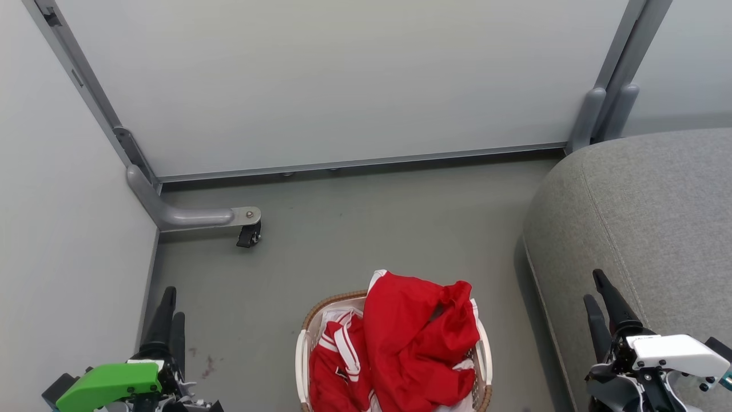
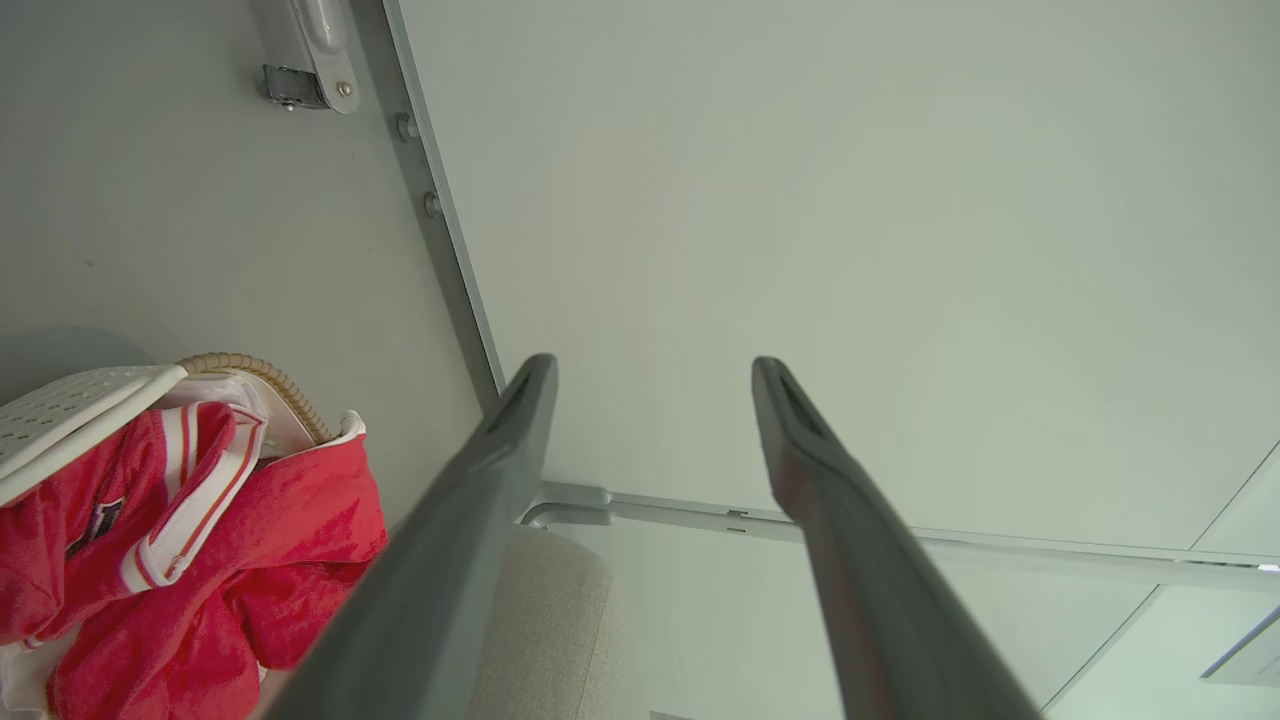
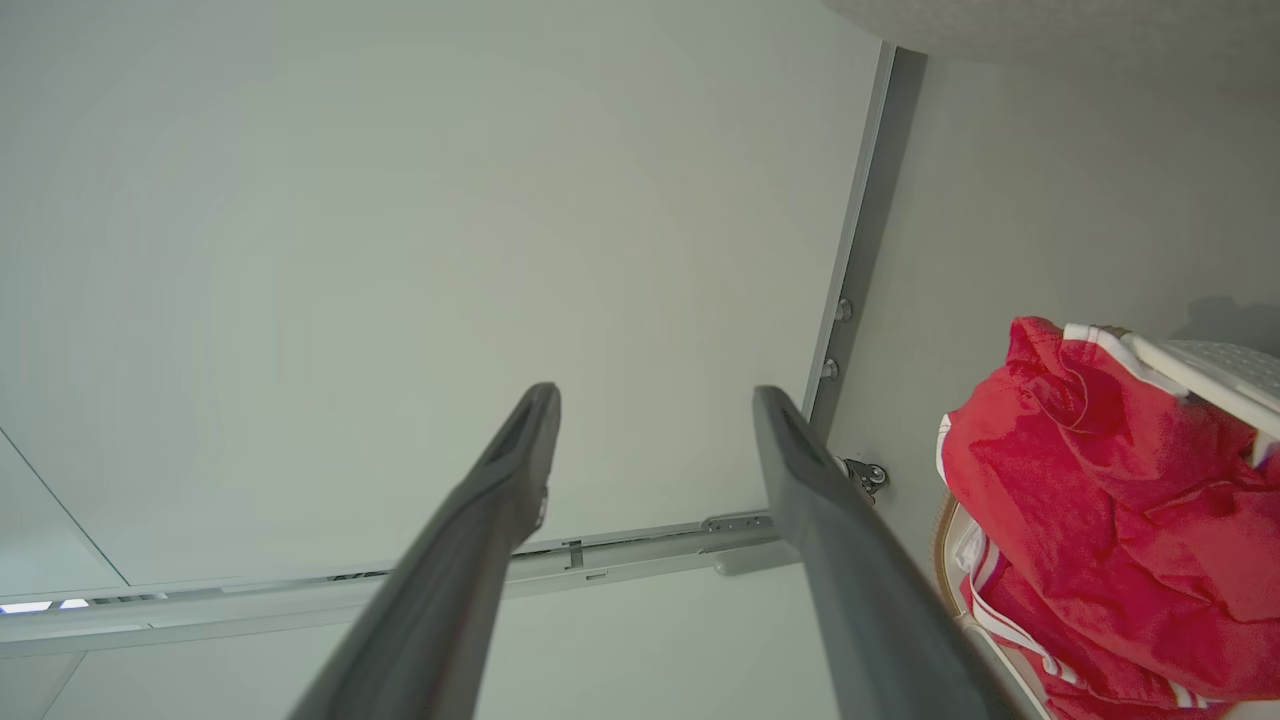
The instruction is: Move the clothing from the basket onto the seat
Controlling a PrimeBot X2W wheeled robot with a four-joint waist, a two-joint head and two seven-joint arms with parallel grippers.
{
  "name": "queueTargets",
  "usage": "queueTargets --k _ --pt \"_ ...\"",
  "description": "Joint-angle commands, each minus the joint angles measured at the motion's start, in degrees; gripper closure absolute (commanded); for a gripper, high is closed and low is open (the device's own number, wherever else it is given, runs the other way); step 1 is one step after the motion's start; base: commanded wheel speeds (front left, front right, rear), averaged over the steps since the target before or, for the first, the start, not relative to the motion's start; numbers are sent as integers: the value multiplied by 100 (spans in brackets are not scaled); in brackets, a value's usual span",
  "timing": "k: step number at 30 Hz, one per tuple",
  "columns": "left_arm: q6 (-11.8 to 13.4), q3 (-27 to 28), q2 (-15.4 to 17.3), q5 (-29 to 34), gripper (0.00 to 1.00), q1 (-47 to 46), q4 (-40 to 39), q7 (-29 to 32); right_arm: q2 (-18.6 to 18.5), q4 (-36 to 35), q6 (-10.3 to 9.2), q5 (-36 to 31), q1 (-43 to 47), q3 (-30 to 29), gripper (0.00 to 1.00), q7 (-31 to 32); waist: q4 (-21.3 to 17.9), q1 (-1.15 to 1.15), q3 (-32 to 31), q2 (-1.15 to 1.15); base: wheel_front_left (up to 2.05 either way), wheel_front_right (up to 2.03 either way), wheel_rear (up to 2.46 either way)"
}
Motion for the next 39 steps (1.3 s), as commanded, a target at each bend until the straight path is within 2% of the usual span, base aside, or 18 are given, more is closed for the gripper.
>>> queueTargets --k 1,9,17,31,35,39 --pt "-15 -89 17 76 0 -86 -106 -73 -44 -90 0 -82 -40 18 0 -78 -1 0 -2 0 0 0 0" --pt "-19 -345 24 286 0 -70 -178 -289 -57 -81 0 -396 11 -10 0 -295 -1 0 -9 0 0 0 0" --pt "-23 -477 30 780 0 -82 -326 -485 -68 -119 0 -1174 2 -200 0 -493 1 0 -15 0 0 0 0" --pt "-29 -611 41 2287 0 -174 -595 -791 -85 -551 1 -2807 33 -274 0 -800 5 0 -15 0 0 0 0" --pt "28 -685 44 3012 0 -179 -624 -894 -89 -821 1 -3732 58 -154 0 -903 4 0 -4 0 0 0 0" --pt "89 -757 47 3494 0 -169 -677 -968 -93 -912 1 -4184 96 -128 0 -976 3 0 5 0 0 0 0"
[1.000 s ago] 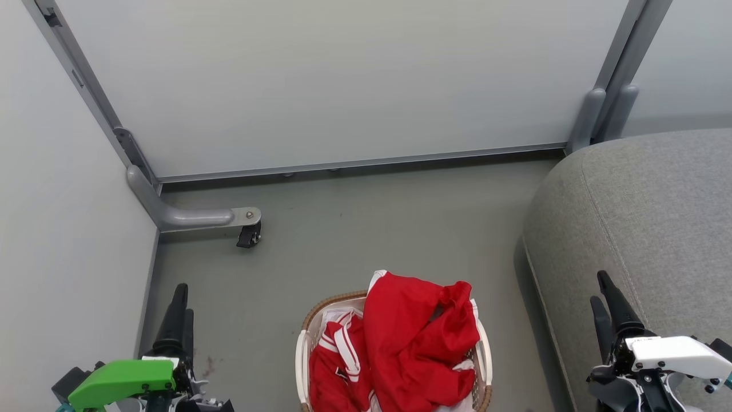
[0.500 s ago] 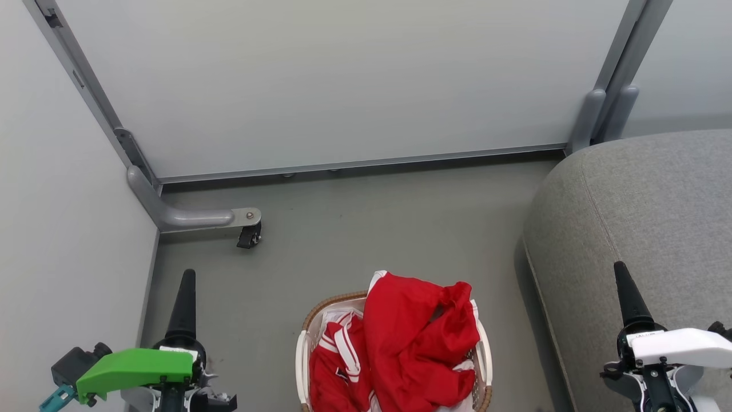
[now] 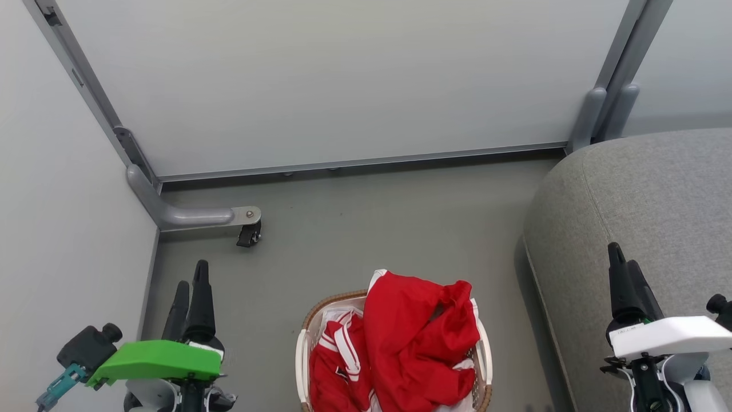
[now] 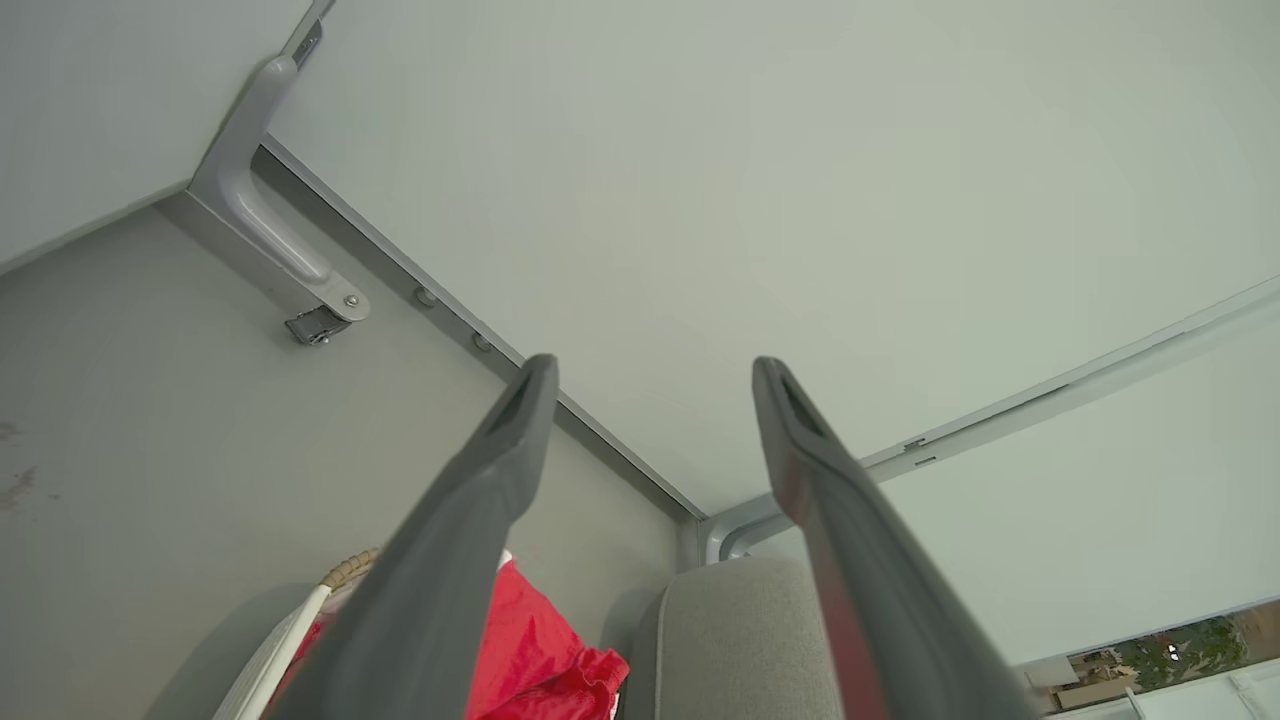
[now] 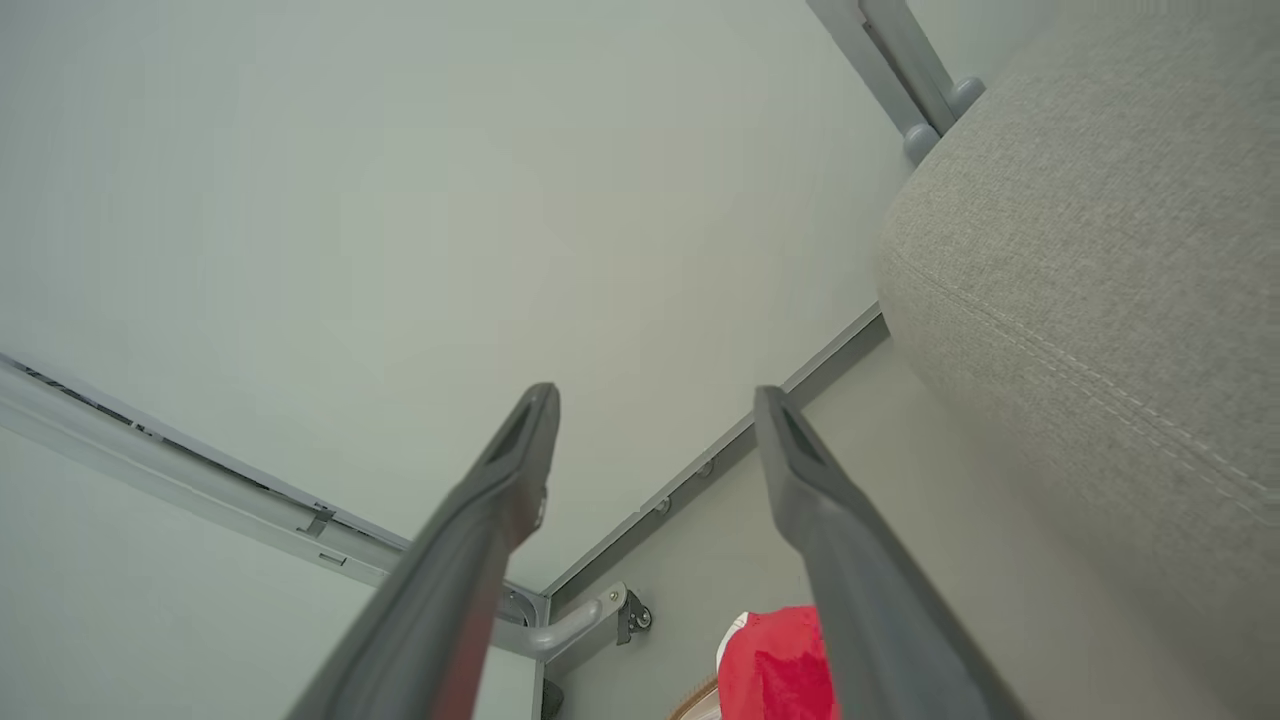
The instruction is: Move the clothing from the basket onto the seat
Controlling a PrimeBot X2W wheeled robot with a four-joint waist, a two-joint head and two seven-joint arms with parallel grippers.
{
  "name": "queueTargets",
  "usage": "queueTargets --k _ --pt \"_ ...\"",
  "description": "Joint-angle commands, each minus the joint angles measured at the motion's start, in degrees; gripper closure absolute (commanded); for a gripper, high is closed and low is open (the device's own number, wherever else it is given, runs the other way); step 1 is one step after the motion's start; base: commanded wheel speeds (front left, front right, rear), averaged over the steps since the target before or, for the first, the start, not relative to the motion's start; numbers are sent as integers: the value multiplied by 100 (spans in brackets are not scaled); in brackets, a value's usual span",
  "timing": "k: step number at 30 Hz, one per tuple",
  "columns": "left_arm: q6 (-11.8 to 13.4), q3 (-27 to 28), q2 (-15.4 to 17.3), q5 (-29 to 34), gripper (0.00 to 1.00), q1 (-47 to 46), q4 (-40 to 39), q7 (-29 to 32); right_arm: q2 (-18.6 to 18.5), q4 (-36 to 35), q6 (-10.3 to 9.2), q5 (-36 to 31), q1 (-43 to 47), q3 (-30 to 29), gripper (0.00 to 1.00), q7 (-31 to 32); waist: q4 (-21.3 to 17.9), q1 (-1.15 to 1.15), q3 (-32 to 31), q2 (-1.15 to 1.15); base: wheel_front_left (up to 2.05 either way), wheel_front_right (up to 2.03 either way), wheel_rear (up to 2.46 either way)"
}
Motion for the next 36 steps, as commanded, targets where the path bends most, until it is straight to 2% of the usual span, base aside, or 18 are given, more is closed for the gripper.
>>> queueTargets --k 1,9,17,36 --pt "39 -37 38 296 0 -139 -111 -59 -45 -110 1 -243 27 0 0 -63 0 0 3 0 0 0 0" --pt "139 -149 42 1188 0 -54 -143 -198 -53 -54 1 -1075 75 140 0 -206 -3 0 15 0 0 0 0" --pt "115 -275 47 1821 0 35 -90 -326 -59 10 1 -1749 103 182 0 -337 6 0 17 0 0 0 0" --pt "66 -379 58 2826 0 77 271 -608 -74 136 1 -2957 169 279 0 -620 17 0 18 0 0 0 0"
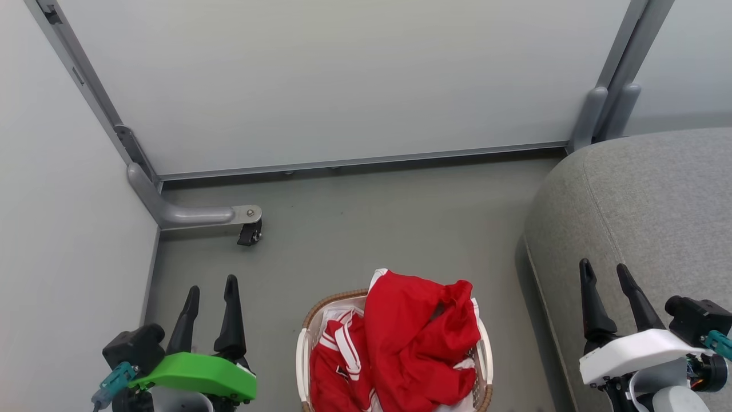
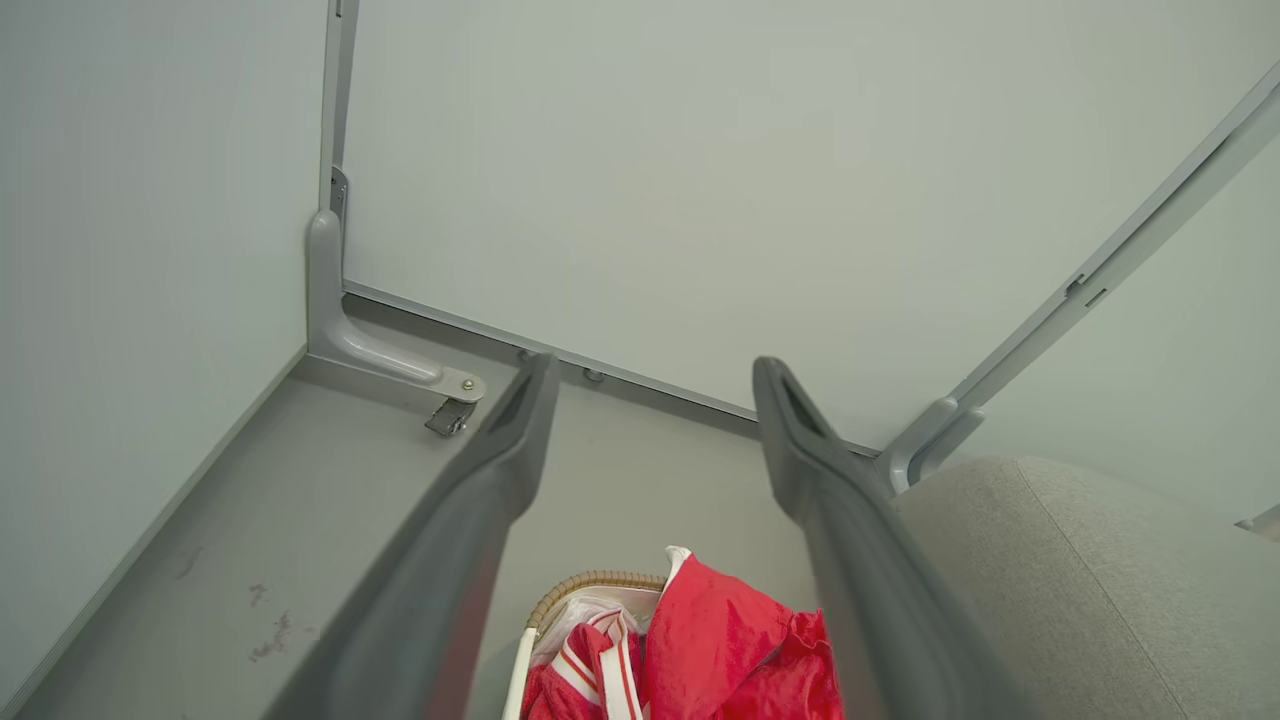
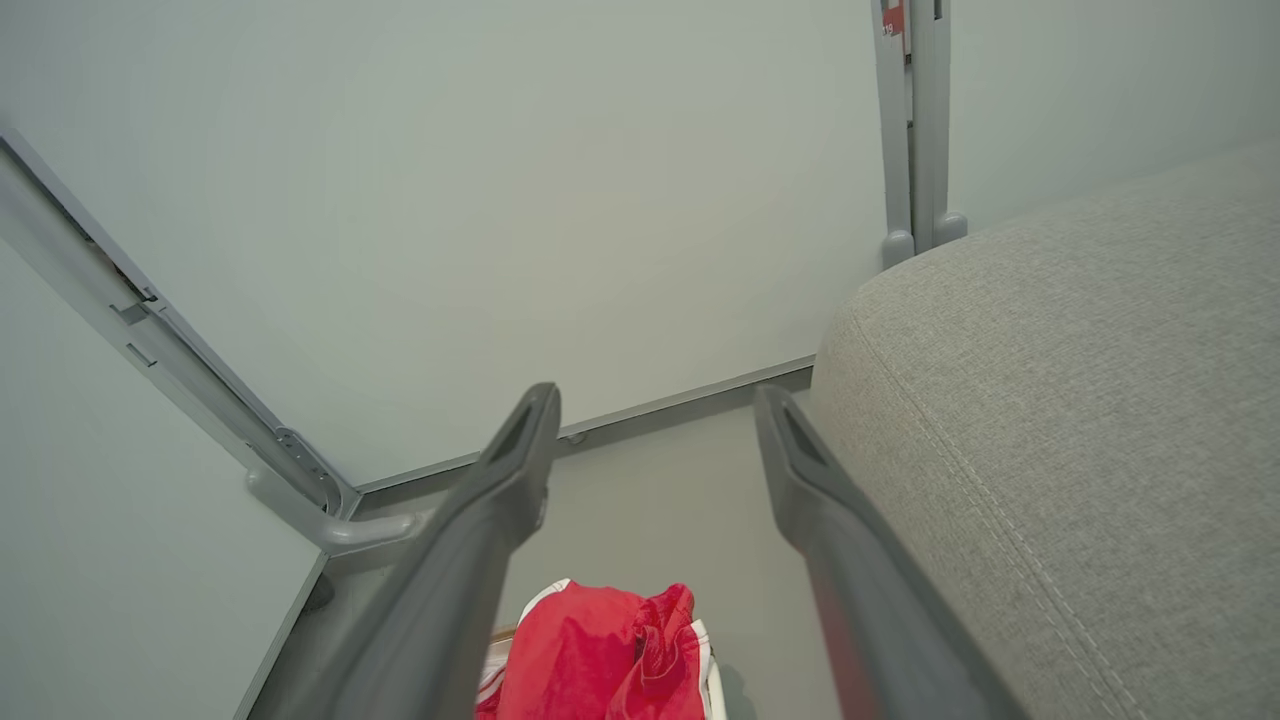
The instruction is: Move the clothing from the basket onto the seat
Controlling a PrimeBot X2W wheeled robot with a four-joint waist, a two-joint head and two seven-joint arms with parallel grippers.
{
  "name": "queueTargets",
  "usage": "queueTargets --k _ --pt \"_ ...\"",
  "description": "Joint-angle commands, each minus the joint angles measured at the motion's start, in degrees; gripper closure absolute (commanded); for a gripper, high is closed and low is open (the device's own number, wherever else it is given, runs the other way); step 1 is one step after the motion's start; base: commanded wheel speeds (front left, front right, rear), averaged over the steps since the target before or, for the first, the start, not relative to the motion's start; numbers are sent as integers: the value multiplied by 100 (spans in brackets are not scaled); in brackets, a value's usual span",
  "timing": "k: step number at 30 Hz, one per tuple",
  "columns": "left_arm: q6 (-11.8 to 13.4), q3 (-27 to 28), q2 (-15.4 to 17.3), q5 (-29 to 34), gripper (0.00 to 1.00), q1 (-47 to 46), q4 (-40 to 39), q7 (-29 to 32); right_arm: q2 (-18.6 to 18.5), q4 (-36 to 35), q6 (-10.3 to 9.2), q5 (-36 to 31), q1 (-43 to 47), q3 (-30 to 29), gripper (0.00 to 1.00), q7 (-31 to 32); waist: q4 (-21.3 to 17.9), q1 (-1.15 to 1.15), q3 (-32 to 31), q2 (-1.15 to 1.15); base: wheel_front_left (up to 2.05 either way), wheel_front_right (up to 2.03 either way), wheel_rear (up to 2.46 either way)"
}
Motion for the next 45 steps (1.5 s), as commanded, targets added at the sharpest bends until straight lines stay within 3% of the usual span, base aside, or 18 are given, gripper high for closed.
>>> queueTargets --k 1,45 --pt "-27 -14 42 141 0 -13 -6 -53 -40 -17 1 -159 39 9 0 -66 6 0 2 0 0 0 0" --pt "-68 -246 57 1704 0 -12 411 -547 -65 99 0 -2172 155 50 0 -559 96 0 -41 0 0 0 0"
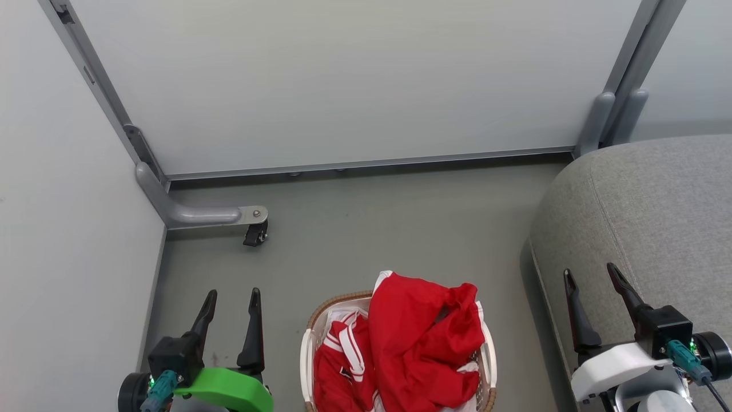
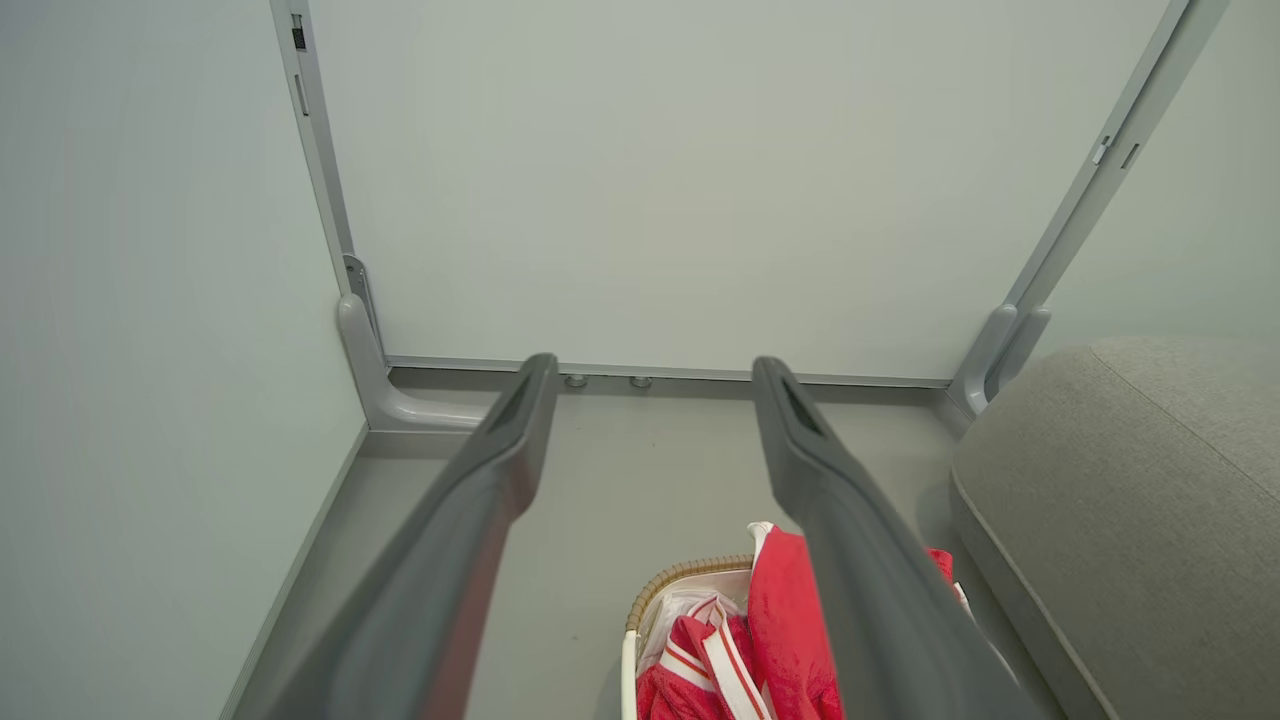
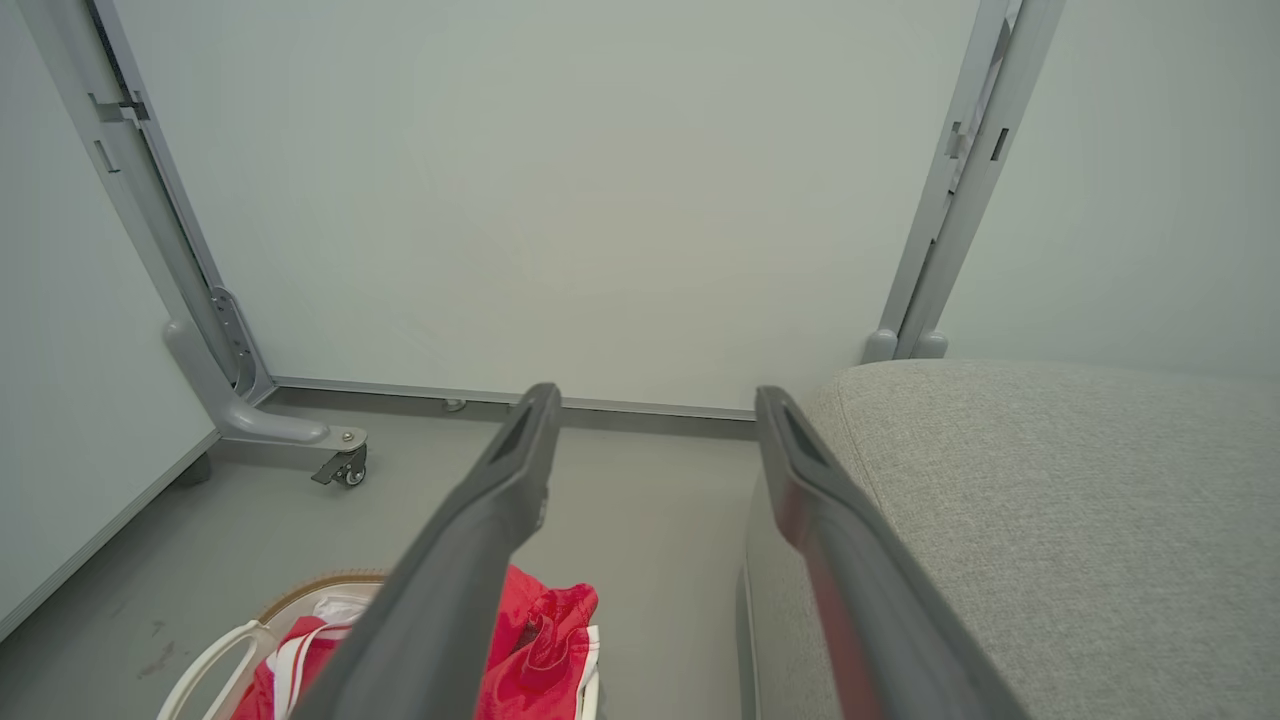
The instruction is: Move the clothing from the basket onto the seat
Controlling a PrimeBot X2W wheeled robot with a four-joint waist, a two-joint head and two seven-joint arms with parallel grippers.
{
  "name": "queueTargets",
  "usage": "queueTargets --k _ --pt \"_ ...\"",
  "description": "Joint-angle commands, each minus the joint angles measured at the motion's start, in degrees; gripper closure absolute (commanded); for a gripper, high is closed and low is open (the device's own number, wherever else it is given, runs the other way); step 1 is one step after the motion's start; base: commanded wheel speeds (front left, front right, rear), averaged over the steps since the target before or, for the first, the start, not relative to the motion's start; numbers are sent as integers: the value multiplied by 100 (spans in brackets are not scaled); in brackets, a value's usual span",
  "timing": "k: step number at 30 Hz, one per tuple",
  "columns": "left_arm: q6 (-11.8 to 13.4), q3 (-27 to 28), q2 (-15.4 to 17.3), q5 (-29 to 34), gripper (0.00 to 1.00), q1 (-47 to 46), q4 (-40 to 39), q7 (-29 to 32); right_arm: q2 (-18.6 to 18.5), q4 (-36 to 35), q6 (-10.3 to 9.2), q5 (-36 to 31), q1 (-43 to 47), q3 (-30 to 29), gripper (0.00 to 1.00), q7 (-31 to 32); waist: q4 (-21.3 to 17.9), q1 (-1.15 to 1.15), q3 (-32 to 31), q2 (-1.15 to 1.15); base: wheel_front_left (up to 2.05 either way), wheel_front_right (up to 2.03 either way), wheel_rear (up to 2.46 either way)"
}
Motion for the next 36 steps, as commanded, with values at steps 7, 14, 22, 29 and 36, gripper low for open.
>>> queueTargets --k 7,14,22,29,36 --pt "-30 -9 38 39 0 -24 28 -27 -34 11 -1 -9 88 -8 0 -30 0 0 -9 0 0 0 0" --pt "-40 -14 38 40 0 -27 49 -27 -34 6 -1 6 96 -18 0 -31 7 0 -15 0 0 0 0" --pt "-47 -8 38 43 0 -19 49 -27 -34 -30 -1 12 86 10 0 -30 -17 0 6 0 0 0 0" --pt "-43 -54 37 69 0 -56 50 -27 -33 -74 -1 47 23 22 0 -30 -119 0 131 0 0 0 0" --pt "-15 -203 36 136 0 -304 117 -20 -33 -180 -1 84 -214 22 0 -30 -243 0 579 0 0 0 0"
